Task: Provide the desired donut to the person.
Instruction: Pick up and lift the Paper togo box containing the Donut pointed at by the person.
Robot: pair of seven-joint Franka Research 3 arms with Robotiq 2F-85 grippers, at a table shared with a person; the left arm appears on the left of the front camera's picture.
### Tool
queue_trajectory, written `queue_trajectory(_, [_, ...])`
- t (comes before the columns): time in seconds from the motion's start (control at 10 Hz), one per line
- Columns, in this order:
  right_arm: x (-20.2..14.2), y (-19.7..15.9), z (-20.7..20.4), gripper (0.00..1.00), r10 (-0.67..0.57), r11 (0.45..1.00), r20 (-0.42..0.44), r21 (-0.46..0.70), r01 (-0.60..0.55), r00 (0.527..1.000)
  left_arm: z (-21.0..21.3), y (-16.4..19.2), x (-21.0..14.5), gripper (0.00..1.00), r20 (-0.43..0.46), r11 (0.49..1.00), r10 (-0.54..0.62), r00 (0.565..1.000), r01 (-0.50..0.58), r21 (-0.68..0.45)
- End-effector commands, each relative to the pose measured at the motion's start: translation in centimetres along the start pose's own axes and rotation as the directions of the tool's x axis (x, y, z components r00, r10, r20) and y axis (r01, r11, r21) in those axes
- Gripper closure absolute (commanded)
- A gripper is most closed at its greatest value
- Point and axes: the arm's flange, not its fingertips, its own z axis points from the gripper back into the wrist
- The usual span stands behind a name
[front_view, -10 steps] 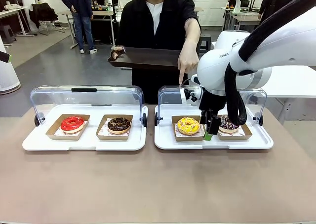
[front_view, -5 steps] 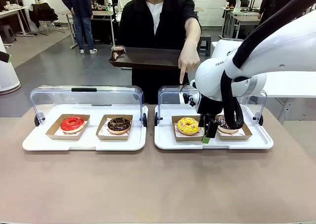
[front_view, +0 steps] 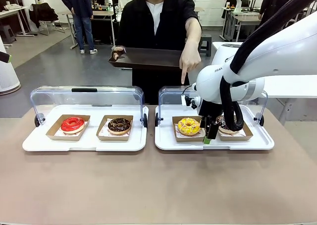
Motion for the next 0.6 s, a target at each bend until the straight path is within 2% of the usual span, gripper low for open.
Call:
queue_trajectory(0.0, [0.04, -1.05, -0.54, 0.00, 0.006, 1.000, -0.015, -0.015, -0.006, 1.000, 0.11, -0.02, 0.14, 0.00, 0.012, 1.000, -0.004, 1.000, 0.004, 0.000])
queue_trajectory(0.5, [0.22, -1.98, -0.86, 0.00, 0.003, 1.000, -0.012, -0.020, -0.003, 1.000, 0.11, -0.02, 0.14, 0.00, 0.012, 1.000, -0.004, 1.000, 0.004, 0.000])
